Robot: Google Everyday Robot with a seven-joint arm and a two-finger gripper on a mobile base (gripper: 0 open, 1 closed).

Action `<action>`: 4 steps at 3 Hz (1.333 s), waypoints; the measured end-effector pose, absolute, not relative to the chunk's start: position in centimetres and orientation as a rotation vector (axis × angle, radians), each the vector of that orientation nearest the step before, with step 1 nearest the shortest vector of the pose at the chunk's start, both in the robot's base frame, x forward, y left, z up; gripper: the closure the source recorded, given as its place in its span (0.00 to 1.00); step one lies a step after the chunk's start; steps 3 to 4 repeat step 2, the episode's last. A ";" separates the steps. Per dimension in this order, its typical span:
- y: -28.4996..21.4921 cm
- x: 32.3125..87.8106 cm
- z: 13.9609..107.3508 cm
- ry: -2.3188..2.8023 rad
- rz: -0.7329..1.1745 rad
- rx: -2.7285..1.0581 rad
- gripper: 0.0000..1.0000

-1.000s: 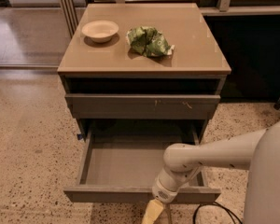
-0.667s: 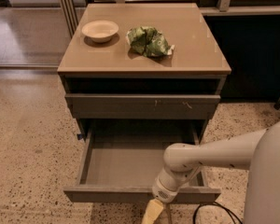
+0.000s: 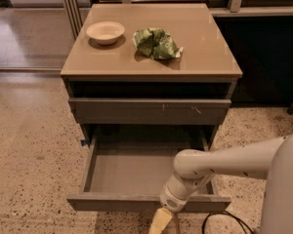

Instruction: Open middle drawer

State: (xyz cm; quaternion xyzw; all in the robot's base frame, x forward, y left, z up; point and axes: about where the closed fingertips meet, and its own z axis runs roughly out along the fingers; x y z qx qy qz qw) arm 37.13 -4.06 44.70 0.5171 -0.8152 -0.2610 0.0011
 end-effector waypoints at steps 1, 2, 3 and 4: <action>-4.0 36.6 44.8 -2.546 -0.872 1.625 0.00; -4.0 36.6 44.8 -2.546 -0.872 1.625 0.00; -4.0 36.6 44.8 -2.546 -0.872 1.625 0.00; -4.0 36.6 44.8 -2.546 -0.872 1.625 0.00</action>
Offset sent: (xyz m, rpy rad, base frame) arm -0.0057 0.0001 0.0010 0.0316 0.0133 0.0039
